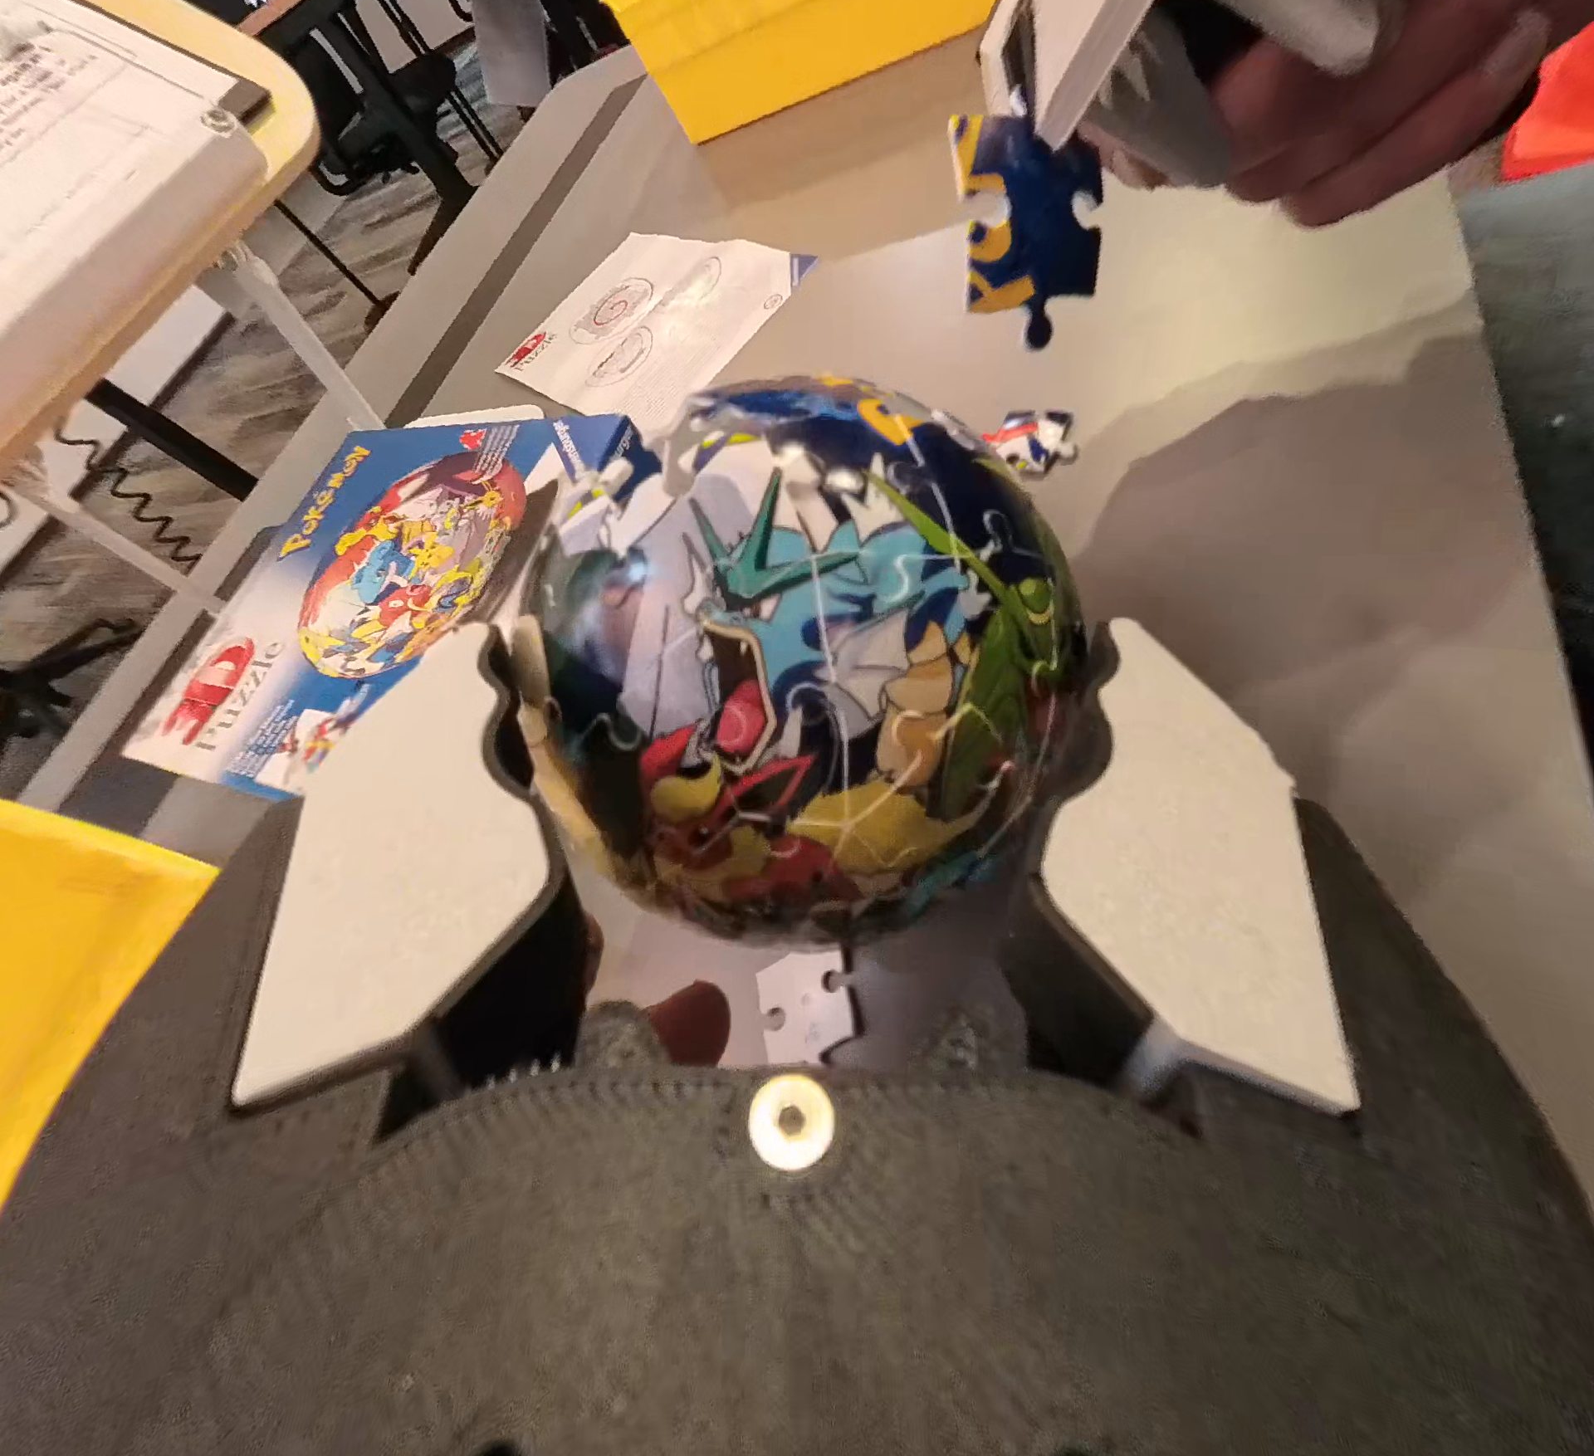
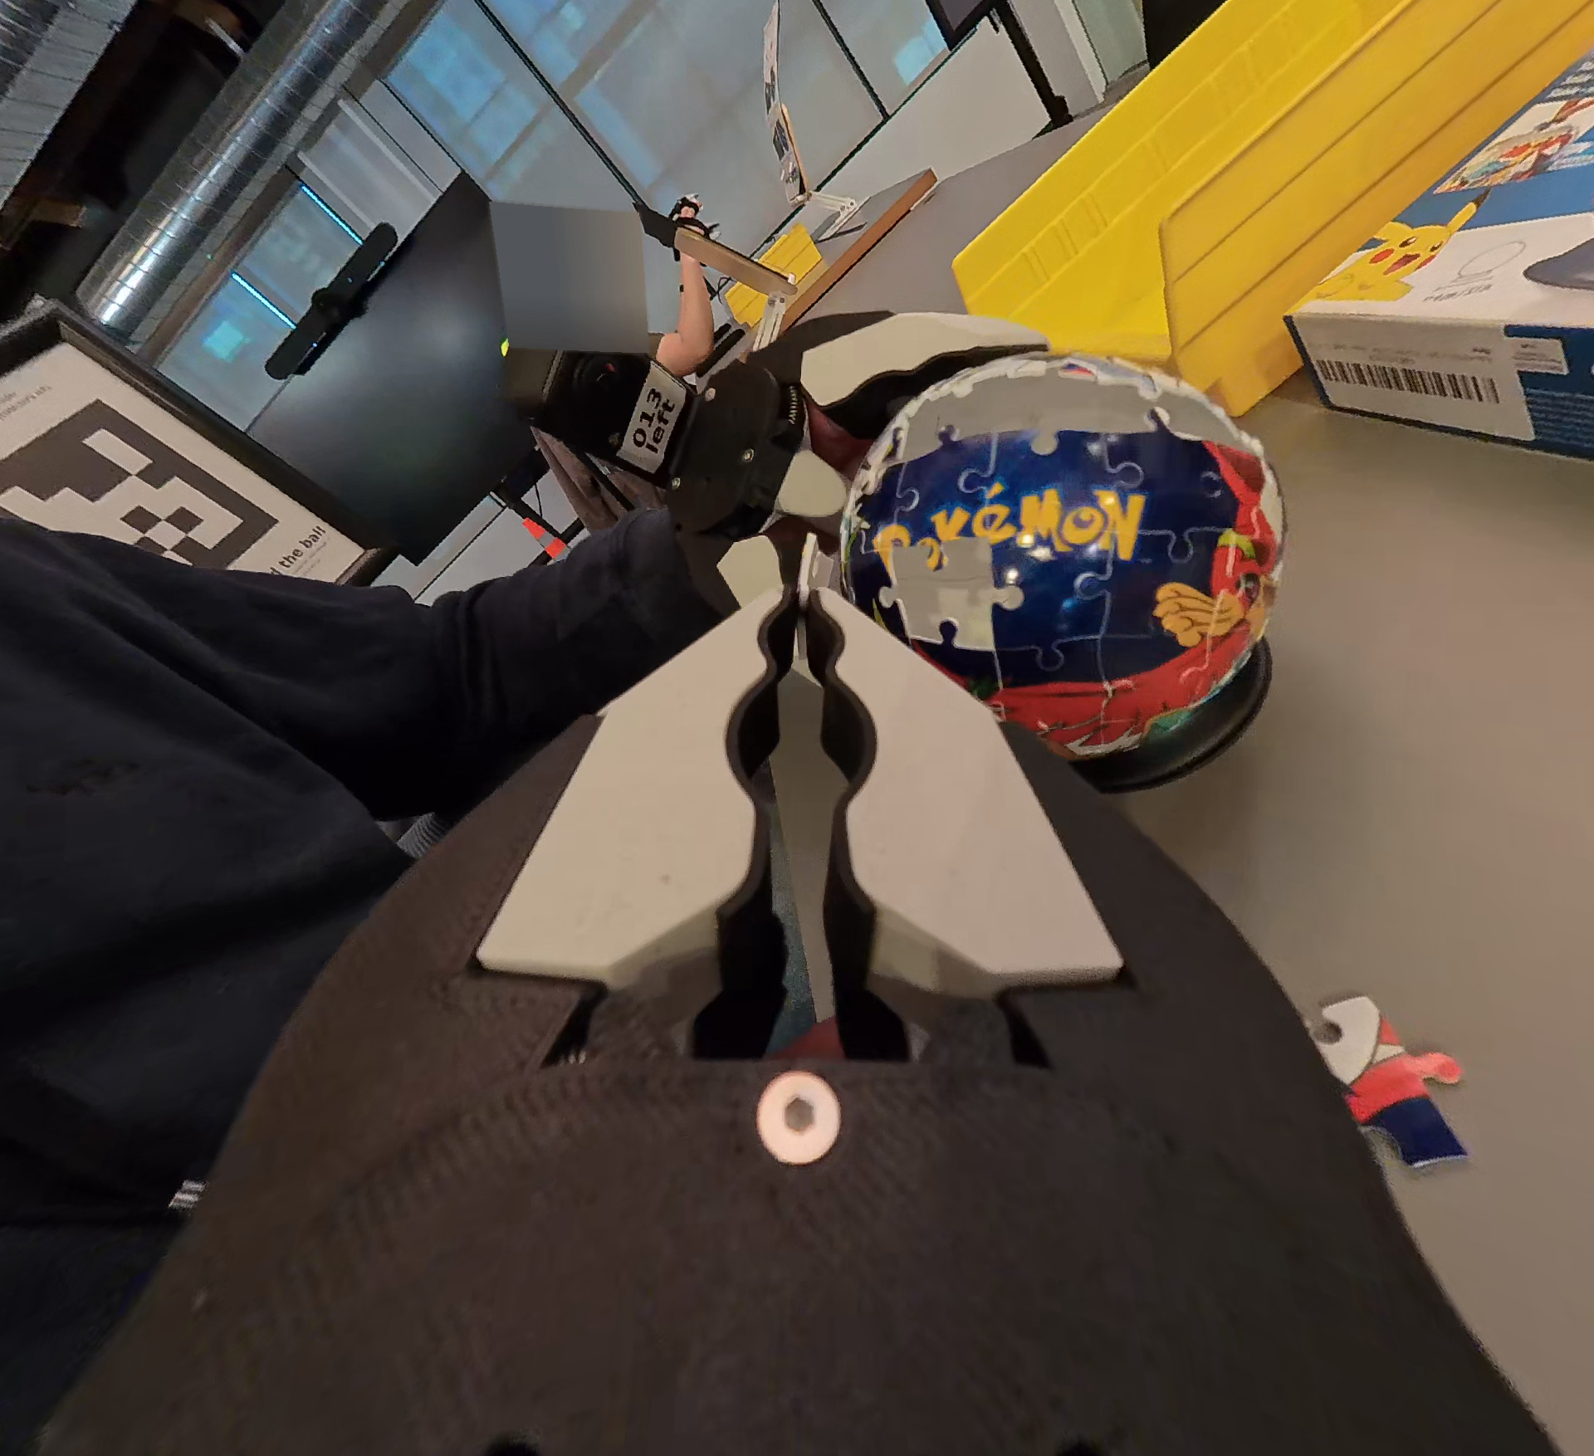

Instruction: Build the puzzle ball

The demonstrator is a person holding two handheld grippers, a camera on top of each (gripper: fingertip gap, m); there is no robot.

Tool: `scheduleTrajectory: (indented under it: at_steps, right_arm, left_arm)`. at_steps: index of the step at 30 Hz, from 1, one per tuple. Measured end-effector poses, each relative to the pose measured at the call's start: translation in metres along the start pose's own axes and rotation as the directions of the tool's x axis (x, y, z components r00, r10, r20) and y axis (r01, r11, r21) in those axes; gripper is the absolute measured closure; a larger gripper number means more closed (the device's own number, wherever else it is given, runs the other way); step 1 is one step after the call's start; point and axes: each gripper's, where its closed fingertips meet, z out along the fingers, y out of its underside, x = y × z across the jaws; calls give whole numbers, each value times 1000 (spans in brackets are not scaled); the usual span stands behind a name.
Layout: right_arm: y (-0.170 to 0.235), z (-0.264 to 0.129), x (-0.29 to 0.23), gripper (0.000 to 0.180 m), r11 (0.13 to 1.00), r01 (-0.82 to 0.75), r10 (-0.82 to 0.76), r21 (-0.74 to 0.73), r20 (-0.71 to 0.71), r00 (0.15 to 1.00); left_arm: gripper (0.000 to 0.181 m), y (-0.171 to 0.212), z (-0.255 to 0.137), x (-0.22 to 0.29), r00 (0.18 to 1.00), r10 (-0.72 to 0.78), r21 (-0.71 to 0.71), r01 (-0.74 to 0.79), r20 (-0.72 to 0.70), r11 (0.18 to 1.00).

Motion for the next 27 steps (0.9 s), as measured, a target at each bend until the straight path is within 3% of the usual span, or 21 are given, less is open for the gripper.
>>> scheduleTrajectory:
  at_steps: [14,21,27]
  right_arm:
    - [-9,4,13,180,995,-94,91,41,58,994]
    - [-9,6,11,180,995,-91,88,40,70,994]
    - [-19,14,3,179,999,-21,19,37,49,999]
  left_arm:
    - [64,-5,-11,1,977,-212,136,215,-36,967]
    - [61,-11,-23,-8,986,-165,126,163,3,979]
    - [68,-29,-27,-13,997,-21,67,17,70,998]
